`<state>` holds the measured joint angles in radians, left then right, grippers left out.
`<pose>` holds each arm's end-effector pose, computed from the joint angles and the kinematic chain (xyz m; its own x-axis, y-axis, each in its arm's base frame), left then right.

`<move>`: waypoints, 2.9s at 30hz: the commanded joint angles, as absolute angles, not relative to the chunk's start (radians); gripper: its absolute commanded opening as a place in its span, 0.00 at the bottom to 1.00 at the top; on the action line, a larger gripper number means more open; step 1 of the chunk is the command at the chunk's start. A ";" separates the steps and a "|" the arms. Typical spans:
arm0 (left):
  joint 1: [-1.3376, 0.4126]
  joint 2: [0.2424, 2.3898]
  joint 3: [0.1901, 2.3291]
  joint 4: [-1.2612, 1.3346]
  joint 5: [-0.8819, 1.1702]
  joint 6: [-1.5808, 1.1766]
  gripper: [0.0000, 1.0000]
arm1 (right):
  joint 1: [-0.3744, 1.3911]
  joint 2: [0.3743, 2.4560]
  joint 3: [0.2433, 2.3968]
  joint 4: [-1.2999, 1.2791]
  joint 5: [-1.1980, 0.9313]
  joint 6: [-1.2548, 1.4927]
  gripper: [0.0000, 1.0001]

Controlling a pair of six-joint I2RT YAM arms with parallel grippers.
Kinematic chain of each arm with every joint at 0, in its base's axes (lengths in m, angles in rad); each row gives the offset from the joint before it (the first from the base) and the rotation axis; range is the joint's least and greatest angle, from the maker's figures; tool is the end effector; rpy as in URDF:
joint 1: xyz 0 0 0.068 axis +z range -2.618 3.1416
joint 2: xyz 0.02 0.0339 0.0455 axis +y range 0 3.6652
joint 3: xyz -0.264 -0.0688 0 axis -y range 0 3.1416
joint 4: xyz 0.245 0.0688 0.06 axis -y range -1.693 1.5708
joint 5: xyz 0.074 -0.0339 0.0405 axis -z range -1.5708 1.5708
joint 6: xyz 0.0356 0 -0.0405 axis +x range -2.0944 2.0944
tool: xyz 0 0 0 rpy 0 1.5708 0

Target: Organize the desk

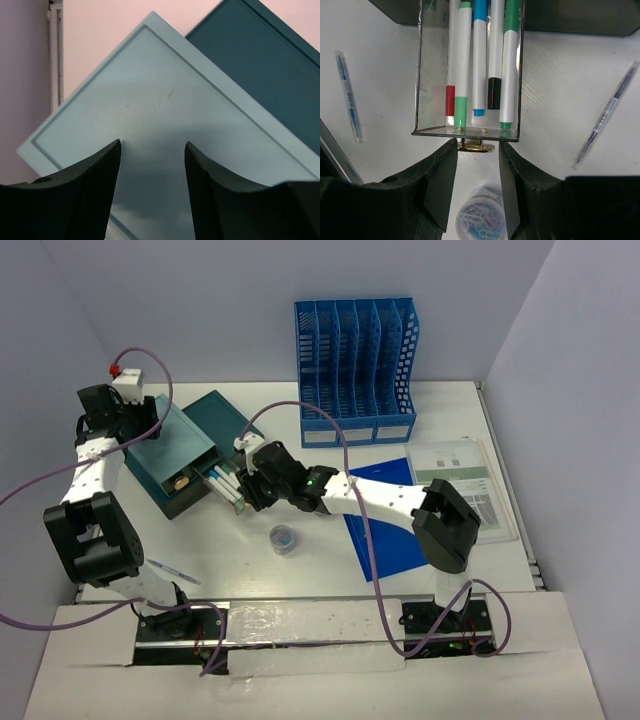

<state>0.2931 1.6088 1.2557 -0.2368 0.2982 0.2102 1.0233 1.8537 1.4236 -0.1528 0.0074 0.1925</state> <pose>0.3577 0.0970 0.2888 -0.5297 0.0485 -0.8468 0.0696 0.9975 0.0136 0.2256 0.3695 0.2591 -0.4440 -0.3607 -0.8202 -0.7801 0.6060 0.1557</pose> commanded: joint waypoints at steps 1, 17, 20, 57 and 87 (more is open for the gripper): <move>0.318 1.629 1.328 -0.220 0.248 0.178 0.62 | 1.024 1.870 1.474 -0.123 0.022 0.185 0.46; 0.387 1.750 1.251 -0.120 0.178 0.174 0.59 | 1.023 1.915 1.496 -0.105 -0.001 0.185 0.45; 0.387 1.745 1.231 -0.111 0.203 0.173 0.58 | 1.015 1.950 1.537 -0.089 -0.026 0.193 0.45; 0.382 1.626 1.087 -0.091 0.373 0.193 0.56 | 0.946 2.379 2.051 0.177 -0.080 0.408 0.45; 0.382 1.627 1.248 -0.123 0.307 0.193 0.58 | 0.924 2.202 1.944 0.104 -0.149 0.328 0.66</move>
<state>0.3848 1.6183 1.1772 -0.0728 0.3501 0.1951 0.9420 2.2446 1.8864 0.1244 -0.1410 0.3162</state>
